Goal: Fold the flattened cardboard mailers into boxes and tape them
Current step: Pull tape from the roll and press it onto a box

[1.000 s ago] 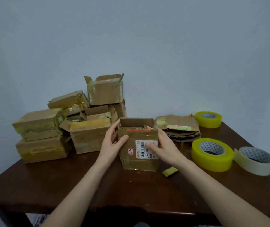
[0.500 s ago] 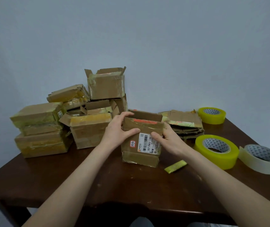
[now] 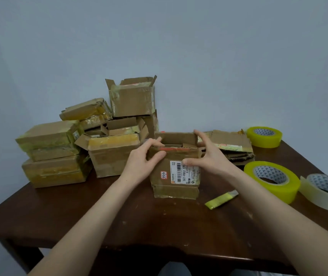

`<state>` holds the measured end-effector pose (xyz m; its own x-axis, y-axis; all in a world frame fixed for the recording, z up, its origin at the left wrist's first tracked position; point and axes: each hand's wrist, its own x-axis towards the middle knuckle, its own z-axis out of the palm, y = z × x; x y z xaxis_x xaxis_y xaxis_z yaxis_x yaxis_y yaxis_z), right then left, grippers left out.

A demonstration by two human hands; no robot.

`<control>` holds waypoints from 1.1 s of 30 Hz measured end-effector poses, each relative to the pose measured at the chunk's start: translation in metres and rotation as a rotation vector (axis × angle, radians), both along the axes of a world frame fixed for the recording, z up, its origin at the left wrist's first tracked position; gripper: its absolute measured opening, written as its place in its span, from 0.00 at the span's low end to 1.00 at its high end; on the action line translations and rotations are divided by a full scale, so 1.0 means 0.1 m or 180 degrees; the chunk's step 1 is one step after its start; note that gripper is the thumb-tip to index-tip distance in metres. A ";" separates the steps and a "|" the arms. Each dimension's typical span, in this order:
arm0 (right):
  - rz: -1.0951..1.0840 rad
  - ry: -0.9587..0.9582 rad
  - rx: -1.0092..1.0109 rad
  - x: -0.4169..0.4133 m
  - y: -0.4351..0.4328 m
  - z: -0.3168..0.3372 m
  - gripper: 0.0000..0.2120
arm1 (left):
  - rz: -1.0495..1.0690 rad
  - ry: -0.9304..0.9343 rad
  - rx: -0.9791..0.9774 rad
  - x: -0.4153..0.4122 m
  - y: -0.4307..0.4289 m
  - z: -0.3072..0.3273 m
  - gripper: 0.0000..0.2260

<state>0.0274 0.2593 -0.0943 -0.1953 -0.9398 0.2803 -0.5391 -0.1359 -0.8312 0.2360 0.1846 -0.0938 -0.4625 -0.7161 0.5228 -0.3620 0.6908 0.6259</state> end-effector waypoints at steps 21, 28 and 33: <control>-0.0304 -0.0583 0.0075 -0.01 0.05 -0.02 0.22 | 0.0104 -0.1409 -0.0411 -0.33 -0.12 0.06 0.16; -0.1684 0.1736 0.2092 -0.77 0.81 -0.07 0.28 | 0.0070 -0.1771 -0.0090 -0.26 -0.08 0.10 0.21; -0.1802 0.2113 0.1660 -0.82 0.92 -0.17 0.16 | 0.0050 -0.1717 -0.0081 -0.24 -0.02 0.13 0.21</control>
